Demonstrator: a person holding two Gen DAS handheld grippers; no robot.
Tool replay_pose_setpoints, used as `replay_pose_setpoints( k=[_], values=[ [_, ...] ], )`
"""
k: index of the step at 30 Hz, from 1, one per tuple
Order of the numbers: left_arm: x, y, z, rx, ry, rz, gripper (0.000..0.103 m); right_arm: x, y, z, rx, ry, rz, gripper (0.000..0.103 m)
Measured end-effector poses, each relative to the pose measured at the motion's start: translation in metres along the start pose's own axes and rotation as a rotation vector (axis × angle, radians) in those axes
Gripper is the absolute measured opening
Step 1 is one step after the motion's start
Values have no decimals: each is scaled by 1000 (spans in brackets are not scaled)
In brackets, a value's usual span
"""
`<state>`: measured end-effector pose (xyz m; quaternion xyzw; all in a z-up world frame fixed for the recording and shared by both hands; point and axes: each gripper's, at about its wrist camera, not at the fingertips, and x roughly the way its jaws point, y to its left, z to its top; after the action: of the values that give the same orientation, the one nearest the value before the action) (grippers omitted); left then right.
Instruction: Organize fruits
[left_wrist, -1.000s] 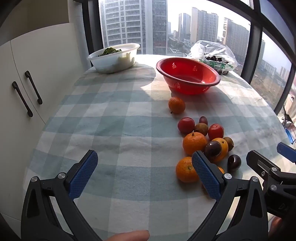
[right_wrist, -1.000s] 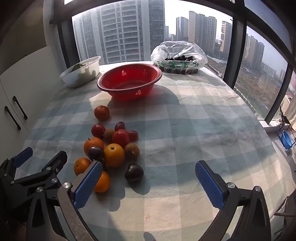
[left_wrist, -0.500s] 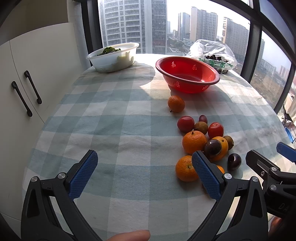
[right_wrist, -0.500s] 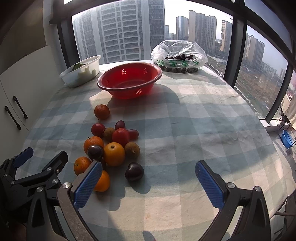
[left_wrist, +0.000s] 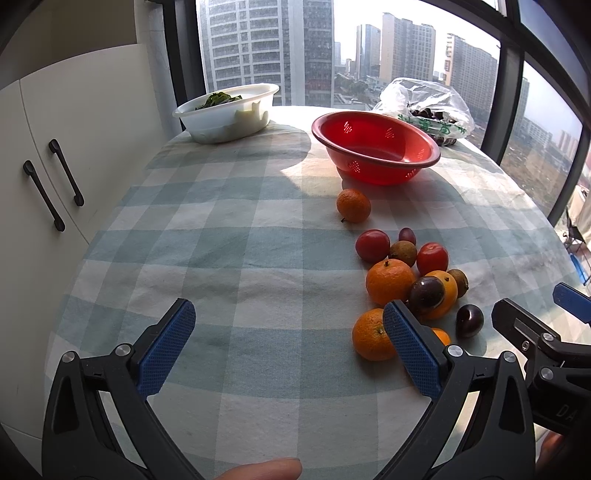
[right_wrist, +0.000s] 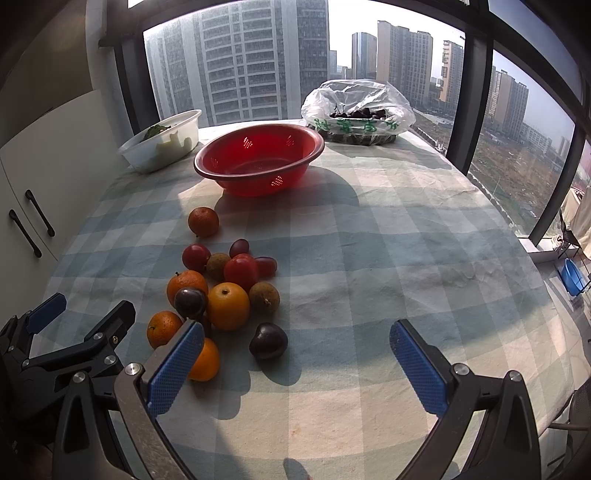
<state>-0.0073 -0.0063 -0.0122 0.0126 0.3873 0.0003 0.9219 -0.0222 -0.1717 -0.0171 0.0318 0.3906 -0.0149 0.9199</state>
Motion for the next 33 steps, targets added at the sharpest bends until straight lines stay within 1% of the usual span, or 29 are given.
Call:
replay_pose_setpoints(
  k=[33],
  values=[
    [2,1,2,0,6,1,103,1,0,-2,-1,3,0,103]
  ],
)
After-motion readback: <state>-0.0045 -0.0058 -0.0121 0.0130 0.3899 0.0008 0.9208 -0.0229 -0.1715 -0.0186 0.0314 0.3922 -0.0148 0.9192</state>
